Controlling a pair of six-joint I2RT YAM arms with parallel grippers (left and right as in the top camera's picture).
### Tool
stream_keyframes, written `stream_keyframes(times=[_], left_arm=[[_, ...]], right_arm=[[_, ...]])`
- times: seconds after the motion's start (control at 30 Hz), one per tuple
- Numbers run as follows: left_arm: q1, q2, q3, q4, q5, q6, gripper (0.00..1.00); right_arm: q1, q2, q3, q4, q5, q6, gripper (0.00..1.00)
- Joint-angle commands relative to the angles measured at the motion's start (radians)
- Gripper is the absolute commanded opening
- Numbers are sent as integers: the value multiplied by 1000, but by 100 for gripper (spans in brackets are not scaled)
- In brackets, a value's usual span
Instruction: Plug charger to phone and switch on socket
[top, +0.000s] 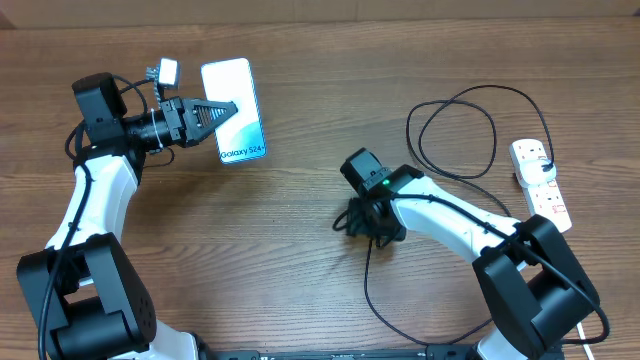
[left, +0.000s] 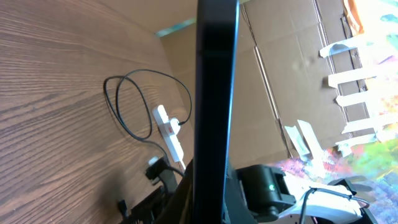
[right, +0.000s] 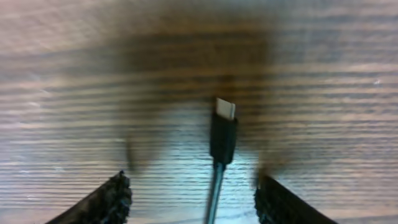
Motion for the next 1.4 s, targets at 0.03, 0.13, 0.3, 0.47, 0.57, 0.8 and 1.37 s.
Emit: stream_keyframes(times=[0.03, 0.13, 0.3, 0.47, 0.57, 0.8, 1.37], left_arm=[[-2, -7, 5, 5, 41, 27, 4], [-2, -7, 5, 5, 42, 26, 4], [-2, -7, 5, 5, 42, 26, 4], [-2, -7, 5, 5, 42, 26, 4], [-2, -7, 5, 5, 46, 27, 4], [-2, -7, 5, 5, 85, 28, 4], [-82, -7, 5, 113, 46, -125, 4]], right_arm=[[-2, 2, -64, 61, -59, -61, 62], [-12, 2, -65, 58, -58, -61, 53], [-39, 6, -73, 66, -59, -87, 22], [-48, 6, -83, 81, -78, -87, 4], [-48, 5, -76, 112, -175, -157, 4], [-66, -84, 5, 256, -771, -332, 4], [-29, -190, 5, 652, -1008, -103, 4]])
